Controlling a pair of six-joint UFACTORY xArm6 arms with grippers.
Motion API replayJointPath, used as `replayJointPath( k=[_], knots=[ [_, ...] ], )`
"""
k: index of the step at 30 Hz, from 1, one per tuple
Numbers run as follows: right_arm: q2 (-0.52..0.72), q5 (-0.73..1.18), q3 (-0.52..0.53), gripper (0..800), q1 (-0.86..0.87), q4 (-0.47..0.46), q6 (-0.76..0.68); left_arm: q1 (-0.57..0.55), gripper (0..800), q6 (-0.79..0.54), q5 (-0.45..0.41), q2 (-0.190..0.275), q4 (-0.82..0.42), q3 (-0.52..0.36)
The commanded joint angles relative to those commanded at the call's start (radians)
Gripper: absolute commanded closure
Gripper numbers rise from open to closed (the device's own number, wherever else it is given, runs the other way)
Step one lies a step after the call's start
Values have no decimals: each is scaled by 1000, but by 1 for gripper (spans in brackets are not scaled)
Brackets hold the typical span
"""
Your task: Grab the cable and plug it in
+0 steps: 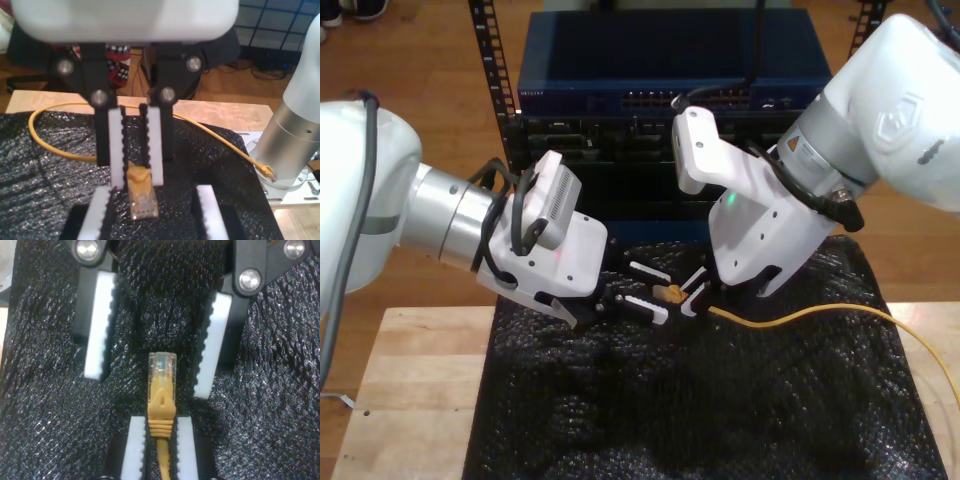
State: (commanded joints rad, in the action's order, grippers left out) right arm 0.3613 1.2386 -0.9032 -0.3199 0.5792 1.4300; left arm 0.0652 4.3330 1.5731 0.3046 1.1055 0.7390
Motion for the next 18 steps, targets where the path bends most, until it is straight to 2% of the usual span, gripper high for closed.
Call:
replayJointPath(
  k=[4,11,18],
  knots=[
    [-2,0,0,793,-2,-2,0,2,459,14,2,-2,0,2],
    [-2,-2,2,793,-3,0,0,3,528,29,3,-2,0,0],
    [-2,0,2,793,-3,0,0,5,654,31,2,-3,0,-2]
  ],
)
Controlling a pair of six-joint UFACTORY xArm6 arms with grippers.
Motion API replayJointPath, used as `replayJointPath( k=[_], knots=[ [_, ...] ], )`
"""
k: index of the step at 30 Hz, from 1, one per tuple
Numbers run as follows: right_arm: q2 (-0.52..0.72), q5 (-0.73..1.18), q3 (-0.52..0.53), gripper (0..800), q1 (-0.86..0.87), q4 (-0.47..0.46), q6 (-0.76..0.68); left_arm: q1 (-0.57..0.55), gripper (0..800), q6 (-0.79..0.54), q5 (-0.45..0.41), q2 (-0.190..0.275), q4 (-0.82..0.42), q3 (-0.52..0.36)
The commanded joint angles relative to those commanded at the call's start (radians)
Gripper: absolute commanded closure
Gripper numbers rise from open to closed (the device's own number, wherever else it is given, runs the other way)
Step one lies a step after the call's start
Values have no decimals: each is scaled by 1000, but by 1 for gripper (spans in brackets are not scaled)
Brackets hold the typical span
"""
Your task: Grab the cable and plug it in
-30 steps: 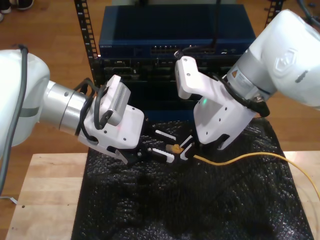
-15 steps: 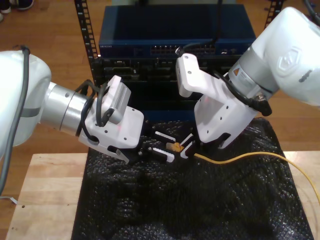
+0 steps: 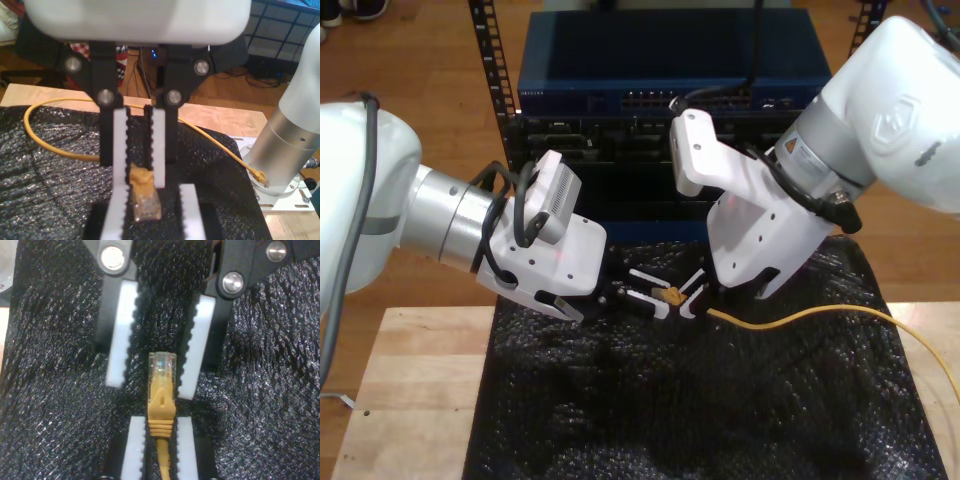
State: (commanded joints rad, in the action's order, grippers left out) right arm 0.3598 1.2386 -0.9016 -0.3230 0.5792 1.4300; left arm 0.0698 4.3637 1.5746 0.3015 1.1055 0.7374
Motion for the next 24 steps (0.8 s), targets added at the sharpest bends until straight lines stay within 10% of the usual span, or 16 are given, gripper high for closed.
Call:
replayJointPath(
  k=[8,15,24],
  knots=[
    [0,0,0,745,0,0,-2,0,784,2,3,2,0,-2],
    [-9,3,-3,183,-2,2,2,0,791,3,2,3,0,0],
    [2,3,-34,9,12,-2,28,38,791,11,2,2,0,5]
  ],
)
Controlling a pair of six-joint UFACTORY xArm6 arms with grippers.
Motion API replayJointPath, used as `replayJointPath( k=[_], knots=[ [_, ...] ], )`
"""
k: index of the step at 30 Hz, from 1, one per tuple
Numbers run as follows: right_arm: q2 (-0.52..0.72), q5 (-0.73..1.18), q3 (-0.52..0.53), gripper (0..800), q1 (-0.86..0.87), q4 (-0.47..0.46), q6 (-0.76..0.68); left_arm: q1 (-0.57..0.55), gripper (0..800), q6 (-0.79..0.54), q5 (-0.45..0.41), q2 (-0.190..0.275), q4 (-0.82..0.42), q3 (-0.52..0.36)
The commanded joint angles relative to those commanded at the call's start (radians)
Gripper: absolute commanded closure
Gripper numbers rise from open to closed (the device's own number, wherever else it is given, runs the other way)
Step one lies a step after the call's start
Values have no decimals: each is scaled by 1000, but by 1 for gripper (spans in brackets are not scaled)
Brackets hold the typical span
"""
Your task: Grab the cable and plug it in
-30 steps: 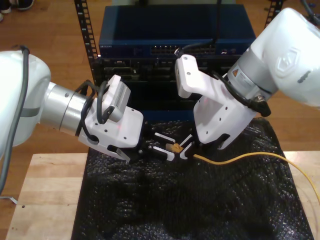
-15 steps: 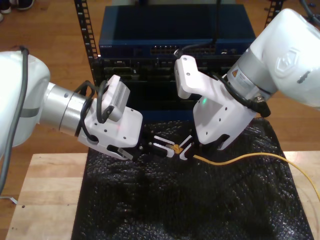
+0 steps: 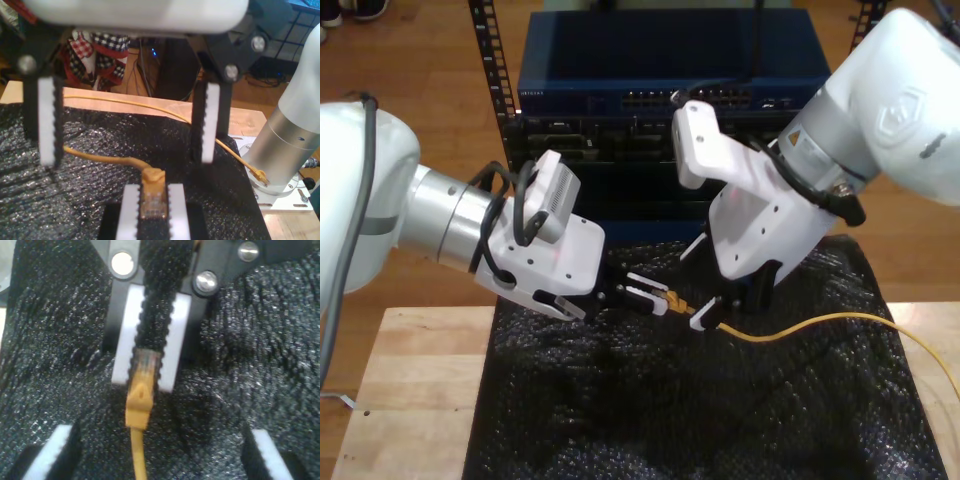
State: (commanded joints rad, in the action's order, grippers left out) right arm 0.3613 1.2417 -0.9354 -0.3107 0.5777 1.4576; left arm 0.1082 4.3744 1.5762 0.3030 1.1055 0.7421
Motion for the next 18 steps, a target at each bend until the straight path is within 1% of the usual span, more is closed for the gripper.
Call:
replayJointPath(
  k=[3,8,10,13,18],
  knots=[
    [0,0,-5,8,3,0,5,12,797,0,8,-12,3,0],
    [14,-2,-26,8,3,-3,2,68,798,0,55,-66,71,8],
    [35,-2,-21,8,3,-3,2,84,798,6,78,-78,87,15],
    [55,-2,-20,11,3,-3,5,94,798,43,118,-101,89,32],
    [107,-2,-18,12,2,-2,8,141,798,104,169,-140,92,58]
  ],
)
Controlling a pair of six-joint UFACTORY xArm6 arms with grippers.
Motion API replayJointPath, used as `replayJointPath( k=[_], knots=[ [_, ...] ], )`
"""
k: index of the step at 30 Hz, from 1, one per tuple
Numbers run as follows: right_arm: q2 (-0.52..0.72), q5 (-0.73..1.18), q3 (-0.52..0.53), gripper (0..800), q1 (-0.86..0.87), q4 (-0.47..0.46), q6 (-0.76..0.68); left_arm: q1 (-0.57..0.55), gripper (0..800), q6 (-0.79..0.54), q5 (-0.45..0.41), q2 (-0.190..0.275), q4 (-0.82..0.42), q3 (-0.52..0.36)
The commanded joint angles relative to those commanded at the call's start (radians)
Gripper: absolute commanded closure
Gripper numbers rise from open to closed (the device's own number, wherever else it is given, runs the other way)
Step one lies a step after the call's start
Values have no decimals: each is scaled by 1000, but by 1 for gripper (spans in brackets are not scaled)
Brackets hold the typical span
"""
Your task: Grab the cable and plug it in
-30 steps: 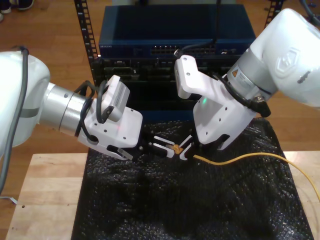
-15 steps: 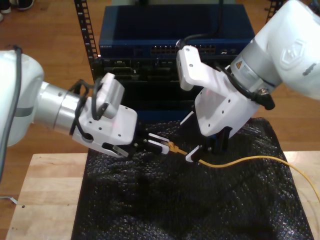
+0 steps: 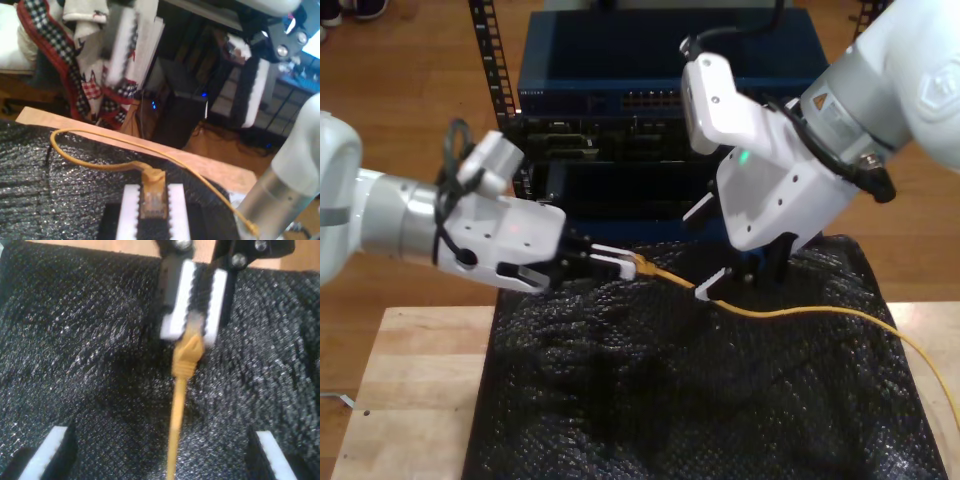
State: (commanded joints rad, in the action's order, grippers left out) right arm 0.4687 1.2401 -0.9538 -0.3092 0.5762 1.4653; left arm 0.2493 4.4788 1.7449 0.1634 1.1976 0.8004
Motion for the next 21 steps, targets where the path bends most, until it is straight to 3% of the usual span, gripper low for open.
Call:
replayJointPath(
  k=[11,21],
  knots=[
    [143,-150,29,9,-17,-2,64,34,798,31,143,-68,52,60],
    [149,-262,52,9,-74,0,135,40,798,72,253,-130,75,101]
  ],
)
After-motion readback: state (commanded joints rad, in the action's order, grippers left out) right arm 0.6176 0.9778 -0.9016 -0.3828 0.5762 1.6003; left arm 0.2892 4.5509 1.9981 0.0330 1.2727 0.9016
